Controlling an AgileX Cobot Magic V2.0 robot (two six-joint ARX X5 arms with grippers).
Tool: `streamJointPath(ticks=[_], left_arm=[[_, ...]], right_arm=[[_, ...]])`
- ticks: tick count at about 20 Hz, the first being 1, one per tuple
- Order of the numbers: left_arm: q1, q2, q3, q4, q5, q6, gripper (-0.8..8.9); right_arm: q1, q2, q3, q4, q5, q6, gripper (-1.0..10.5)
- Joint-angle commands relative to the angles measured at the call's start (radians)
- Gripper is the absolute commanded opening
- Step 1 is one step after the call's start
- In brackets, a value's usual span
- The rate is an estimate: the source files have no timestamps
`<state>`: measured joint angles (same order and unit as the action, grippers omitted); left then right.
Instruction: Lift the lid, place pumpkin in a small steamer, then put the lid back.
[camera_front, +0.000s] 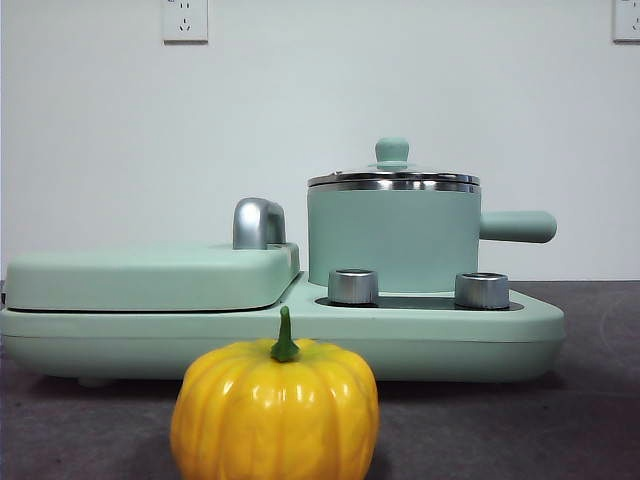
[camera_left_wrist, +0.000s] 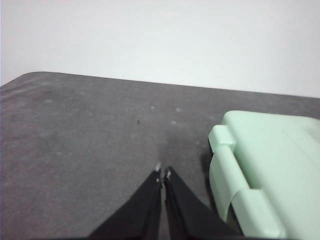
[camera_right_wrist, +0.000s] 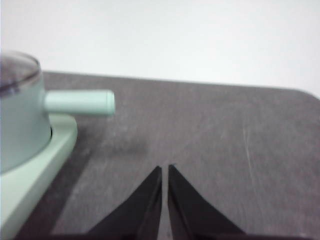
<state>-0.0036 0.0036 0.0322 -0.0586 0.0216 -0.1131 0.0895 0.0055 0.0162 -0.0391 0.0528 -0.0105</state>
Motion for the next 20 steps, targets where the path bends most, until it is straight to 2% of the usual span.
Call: streamJointPath(ticks=[1,3,5,8,12,13,15,20], left_arm=[[0.002,0.0,-0.019,0.039,-0.003,-0.051,0.11],[0.002,0.0,-0.02,0.056,-0.003,-0.083,0.1],[0.002,0.0,-0.019,0.064,-0.002,-0.142,0.1],[0.002,0.0,-0.018,0.078,0.001,-0.283,0.1],[0.002,0.0,-0.018,0.101,0.008,-0.537,0.1],[0.002,0.0,-0.018,0.1,0.017,-0.577,0.1],[0.002,0.0,-0.018,0.102,0.039,-0.595,0.1],[0.001,0.0,0.002,0.111,0.042,-0.595,0.11]], right_arm=[[0.0,-0.002,-0.005,0.034,0.0,0.011,0.2],[0.0,-0.002,-0.005,0.046,-0.002,0.014,0.2],[0.0,-0.002,-0.003,0.053,-0.003,0.064,0.2],[0.0,-0.002,-0.003,0.055,-0.002,0.187,0.2],[0.0,-0.002,-0.003,0.055,0.0,0.368,0.2],[0.0,-0.002,-0.003,0.056,-0.001,0.404,0.2],[0.0,-0.002,-0.002,0.064,-0.001,0.432,0.2],[0.0,-0.002,0.039,0.088,-0.02,0.442,0.1]])
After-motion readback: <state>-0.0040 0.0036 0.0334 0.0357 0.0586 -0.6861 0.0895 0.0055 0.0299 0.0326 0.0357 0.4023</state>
